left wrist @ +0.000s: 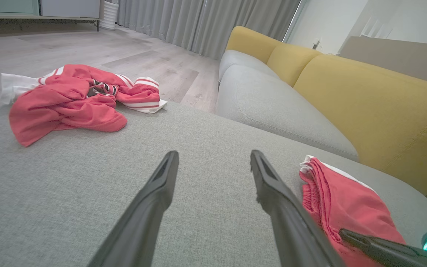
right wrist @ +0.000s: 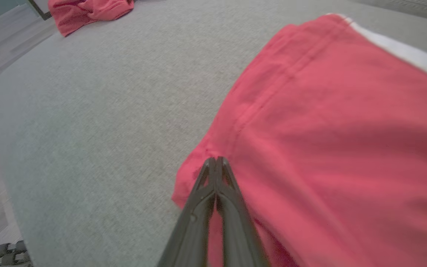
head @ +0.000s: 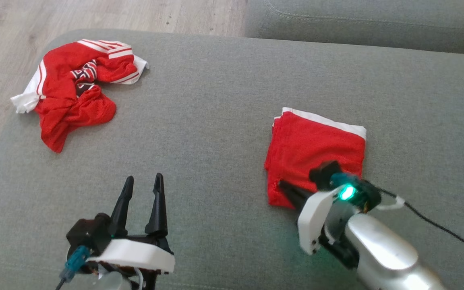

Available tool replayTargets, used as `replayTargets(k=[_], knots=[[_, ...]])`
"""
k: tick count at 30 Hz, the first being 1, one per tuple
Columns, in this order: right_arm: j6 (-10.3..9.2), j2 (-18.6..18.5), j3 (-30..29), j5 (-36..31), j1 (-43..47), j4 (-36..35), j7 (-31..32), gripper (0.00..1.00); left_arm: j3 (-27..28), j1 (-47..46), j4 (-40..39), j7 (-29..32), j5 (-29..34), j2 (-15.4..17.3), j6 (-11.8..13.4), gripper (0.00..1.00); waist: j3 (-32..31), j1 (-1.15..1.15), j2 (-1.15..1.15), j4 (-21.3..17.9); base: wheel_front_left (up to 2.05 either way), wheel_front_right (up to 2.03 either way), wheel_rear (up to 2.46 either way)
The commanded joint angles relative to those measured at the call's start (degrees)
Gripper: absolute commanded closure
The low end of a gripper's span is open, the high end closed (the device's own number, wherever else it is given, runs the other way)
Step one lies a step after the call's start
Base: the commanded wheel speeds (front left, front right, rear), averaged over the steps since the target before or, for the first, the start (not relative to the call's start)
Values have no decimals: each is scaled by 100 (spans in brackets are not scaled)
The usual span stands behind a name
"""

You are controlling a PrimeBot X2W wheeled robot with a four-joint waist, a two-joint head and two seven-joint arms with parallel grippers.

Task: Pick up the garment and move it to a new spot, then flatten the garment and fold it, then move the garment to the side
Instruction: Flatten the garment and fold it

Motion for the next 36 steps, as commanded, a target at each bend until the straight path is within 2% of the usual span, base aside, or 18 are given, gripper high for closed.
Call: replayTargets(k=[1, 9, 13, 17, 20, 21, 22, 30, 36], knots=[[39, 87, 137, 64, -4, -219, -69, 100, 244, -275, -148, -49, 43, 47, 9, 0, -5, 0, 0, -15, 0, 0, 0], [39, 216, 580, 258, 51, -399, -184, 100, 246, -266, -143, -53, 42, 47, 11, 0, -34, 0, 0, -128, 0, 0, 0], [39, 237, 454, 287, -74, -566, -452, 100, 260, -238, -129, -54, 32, 74, 17, 0, -132, 0, 0, -206, 0, 0, 0], [39, 214, 42, 207, -103, -722, -747, 100, 276, -209, -138, -57, 48, 100, 13, 0, -292, 0, 0, -273, 0, 0, 0], [39, 214, -464, 10, -25, -769, -979, 43, 307, -200, -122, -61, 62, 106, 6, 0, -433, 0, 0, -332, 0, 0, 0], [39, 226, -656, -76, 23, -781, -1046, 15, 316, -202, -106, -63, 78, 111, 4, 0, -477, 0, 0, -354, 0, 0, 0], [39, 245, -862, -164, 82, -800, -1111, 0, 329, -206, -87, -64, 97, 112, 4, 0, -512, 0, 0, -378, 0, 0, 0], [39, 462, -2250, -839, 694, -1061, -1336, 0, 394, -170, 132, -74, 238, 33, -9, 0, -670, 0, 0, -544, 0, 0, 0], [39, 684, -3241, -1515, 1426, -1598, -1406, 0, 419, 6, 384, -78, 400, -6, -50, 0, -759, 0, 0, -652, 0, 0, 0]])
